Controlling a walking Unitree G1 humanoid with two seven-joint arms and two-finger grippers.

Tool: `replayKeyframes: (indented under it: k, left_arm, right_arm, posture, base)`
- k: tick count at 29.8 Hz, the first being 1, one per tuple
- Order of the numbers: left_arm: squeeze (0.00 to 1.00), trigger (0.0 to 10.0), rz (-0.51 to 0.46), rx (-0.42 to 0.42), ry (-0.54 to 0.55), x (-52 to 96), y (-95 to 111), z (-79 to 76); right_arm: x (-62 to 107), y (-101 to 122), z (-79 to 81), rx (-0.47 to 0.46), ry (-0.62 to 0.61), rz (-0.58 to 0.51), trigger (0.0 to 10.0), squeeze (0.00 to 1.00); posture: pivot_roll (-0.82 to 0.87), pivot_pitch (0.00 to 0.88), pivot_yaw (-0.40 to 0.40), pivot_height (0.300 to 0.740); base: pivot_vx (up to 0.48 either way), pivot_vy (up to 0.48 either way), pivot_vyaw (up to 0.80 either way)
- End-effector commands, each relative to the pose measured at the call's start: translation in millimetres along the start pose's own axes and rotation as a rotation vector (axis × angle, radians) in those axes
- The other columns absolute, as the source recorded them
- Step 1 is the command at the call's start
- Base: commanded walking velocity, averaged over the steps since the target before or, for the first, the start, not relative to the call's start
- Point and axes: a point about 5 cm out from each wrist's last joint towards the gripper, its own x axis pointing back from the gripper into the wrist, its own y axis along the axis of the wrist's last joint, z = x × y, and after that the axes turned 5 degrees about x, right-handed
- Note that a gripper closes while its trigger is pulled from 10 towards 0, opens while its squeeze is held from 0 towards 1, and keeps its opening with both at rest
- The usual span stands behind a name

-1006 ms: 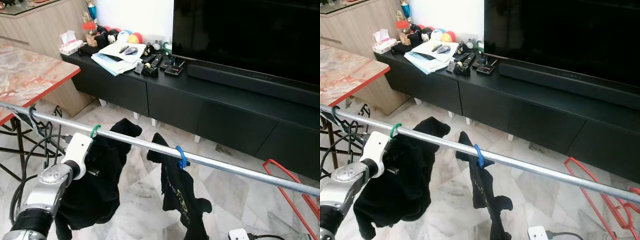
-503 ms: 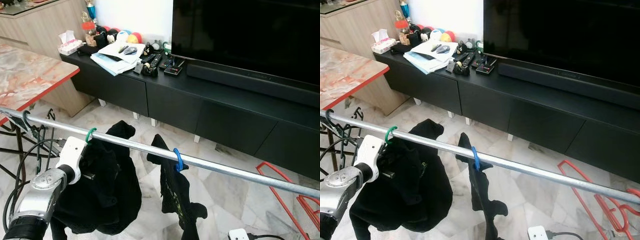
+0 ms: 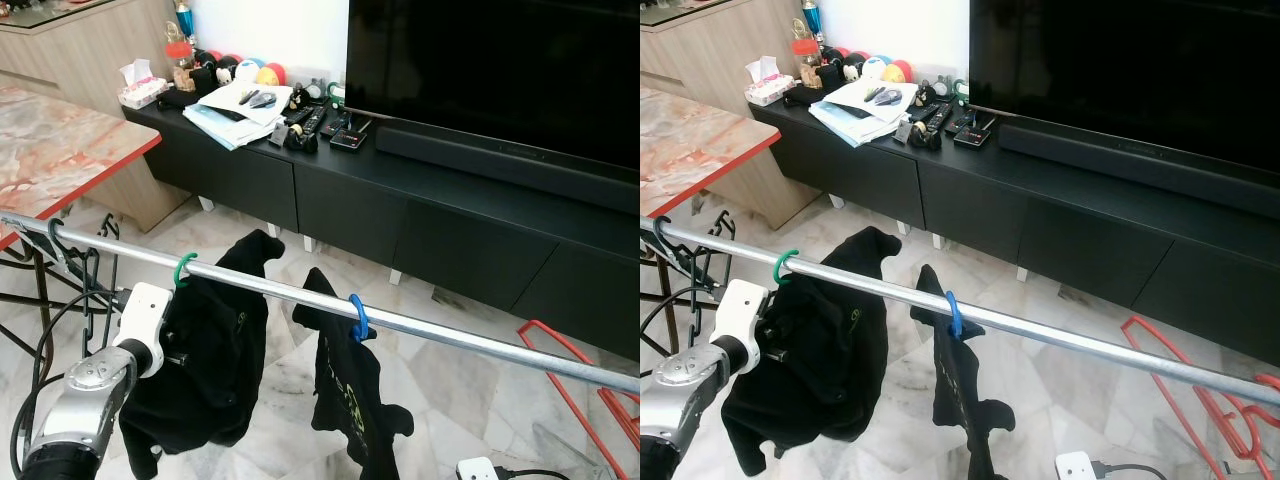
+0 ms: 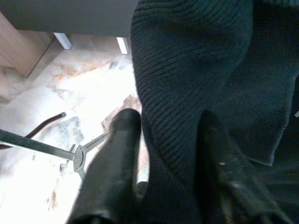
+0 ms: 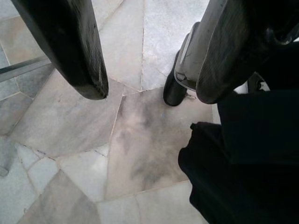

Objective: Hang hanger

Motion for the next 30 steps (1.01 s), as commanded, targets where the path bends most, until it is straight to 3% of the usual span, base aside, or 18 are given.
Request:
replayKeyframes:
  k: [1,12,26,27,28,29,30]
  left_arm:
    - [1.0,10.0,-0.032,0.002,0.032,3.7,3,3.6]
    - [1.0,10.0,-0.145,0.002,0.055,14.5,21,3.6]
    - [0.97,10.0,-0.221,0.007,0.098,49.6,24,-13.0]
    - [0.9,10.0,-0.232,0.007,0.111,50.9,24,-14.1]
    - [0.9,10.0,-0.232,0.007,0.111,50.9,24,-14.1]
    - [0.77,10.0,-0.246,0.017,0.123,52.9,24,-16.9]
    - [0.0,10.0,-0.261,0.021,0.127,54.3,25,-21.8]
  right_arm:
    - [0.7,-5,0.8,0.009,0.007,0.017,10.0,0.0]
    - [0.9,-5,-0.5,0.014,0.006,0.019,10.0,0.0]
    - [1.0,-6,-0.2,0.012,0.004,0.021,10.0,0.0]
    - [1.0,-7,-0.1,0.011,0.004,0.021,10.0,0.0]
    - [1.0,-7,-0.1,0.011,0.004,0.021,10.0,0.0]
    - [1.0,-7,0.0,0.01,0.003,0.021,10.0,0.0]
    - [1.1,-7,0.0,0.007,0.002,0.021,10.0,0.0]
  posture:
    - [0.0,0.116,0.052,0.74]
    - [0.0,0.111,0.046,0.74]
    - [0.0,0.094,0.053,0.74]
    - [0.0,0.094,0.053,0.74]
    - [0.0,0.094,0.053,0.74]
    - [0.0,0.094,0.053,0.74]
    - [-0.01,0.084,0.056,0.74]
  base:
    - [0.0,0.0,0.0]
    - [0.0,0.0,0.0]
    - [0.0,0.0,0.0]
    - [0.0,0.0,0.0]
    - [0.0,0.0,0.0]
    - [0.0,0.0,0.0]
    - [0.0,0.0,0.0]
